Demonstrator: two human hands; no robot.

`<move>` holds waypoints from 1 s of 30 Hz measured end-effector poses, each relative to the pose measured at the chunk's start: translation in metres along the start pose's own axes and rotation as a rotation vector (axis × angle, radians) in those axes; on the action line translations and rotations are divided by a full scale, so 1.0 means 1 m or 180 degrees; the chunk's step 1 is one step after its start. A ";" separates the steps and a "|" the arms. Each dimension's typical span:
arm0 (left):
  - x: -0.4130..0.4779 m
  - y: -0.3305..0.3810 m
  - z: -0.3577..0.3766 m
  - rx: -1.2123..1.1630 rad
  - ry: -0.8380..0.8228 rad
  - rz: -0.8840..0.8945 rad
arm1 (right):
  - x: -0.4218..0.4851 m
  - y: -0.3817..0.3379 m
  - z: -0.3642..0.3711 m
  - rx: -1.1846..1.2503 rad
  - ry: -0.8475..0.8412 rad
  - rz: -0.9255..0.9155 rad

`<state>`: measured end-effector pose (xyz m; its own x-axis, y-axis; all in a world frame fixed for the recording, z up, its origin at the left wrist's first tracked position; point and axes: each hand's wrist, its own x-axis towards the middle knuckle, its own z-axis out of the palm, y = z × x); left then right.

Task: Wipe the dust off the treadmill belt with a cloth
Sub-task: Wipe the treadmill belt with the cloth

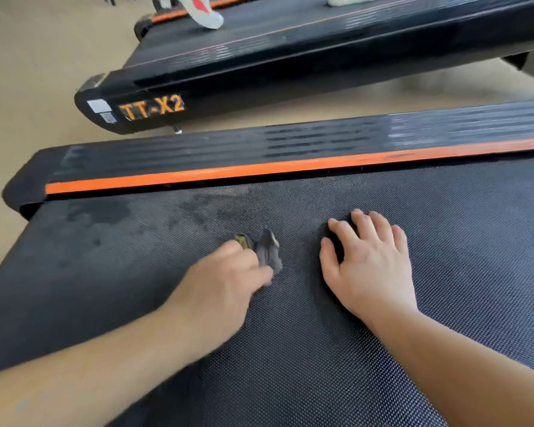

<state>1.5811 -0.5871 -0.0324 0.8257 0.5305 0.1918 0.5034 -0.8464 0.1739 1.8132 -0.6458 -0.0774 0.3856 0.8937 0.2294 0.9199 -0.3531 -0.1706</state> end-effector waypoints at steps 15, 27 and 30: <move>-0.012 -0.029 0.005 0.0237 -0.0162 -0.0288 | -0.001 -0.001 -0.003 -0.0069 -0.0053 -0.0018; -0.056 -0.026 -0.014 0.0413 -0.0313 -0.0449 | 0.000 0.000 -0.002 -0.0038 0.0031 -0.0014; -0.064 -0.014 -0.007 0.0194 -0.0002 -0.1149 | -0.001 -0.002 -0.003 -0.0124 -0.0048 -0.0053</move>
<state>1.5197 -0.6086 -0.0401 0.5922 0.7956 0.1280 0.7766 -0.6059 0.1724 1.8113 -0.6468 -0.0747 0.3693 0.9035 0.2175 0.9284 -0.3483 -0.1293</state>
